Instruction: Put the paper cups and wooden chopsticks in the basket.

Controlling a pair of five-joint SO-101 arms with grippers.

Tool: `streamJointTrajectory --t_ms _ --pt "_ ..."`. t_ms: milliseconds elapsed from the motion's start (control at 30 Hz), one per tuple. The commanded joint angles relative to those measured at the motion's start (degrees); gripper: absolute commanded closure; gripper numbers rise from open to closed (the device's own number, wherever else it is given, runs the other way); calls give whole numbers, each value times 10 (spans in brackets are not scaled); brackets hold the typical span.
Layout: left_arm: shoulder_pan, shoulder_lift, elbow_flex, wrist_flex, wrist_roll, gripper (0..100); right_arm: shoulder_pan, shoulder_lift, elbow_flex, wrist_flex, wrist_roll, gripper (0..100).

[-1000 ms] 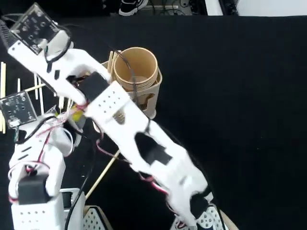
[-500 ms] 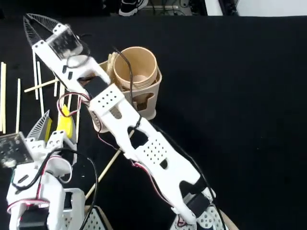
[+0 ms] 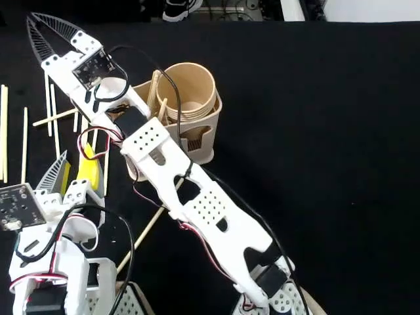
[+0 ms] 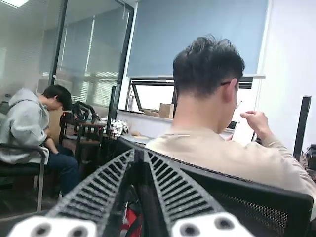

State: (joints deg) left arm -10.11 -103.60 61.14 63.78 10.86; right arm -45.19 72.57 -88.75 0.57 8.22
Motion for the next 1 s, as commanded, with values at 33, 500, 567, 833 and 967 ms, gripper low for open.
streamJointTrajectory --t_ms 33,500,567,833,967 --pt "-4 -3 -7 3 -4 862 -23 -24 -71 42 2 987" --pt "-4 -2 -7 3 -1 861 -63 -364 -70 413 1 987" --pt "-4 0 -7 2 0 859 -79 -422 -71 514 1 987" --pt "-3 2 -31 4 2 859 -64 -672 -70 869 1 987" --pt "-1 26 -50 3 1 858 31 -784 -65 989 4 986"
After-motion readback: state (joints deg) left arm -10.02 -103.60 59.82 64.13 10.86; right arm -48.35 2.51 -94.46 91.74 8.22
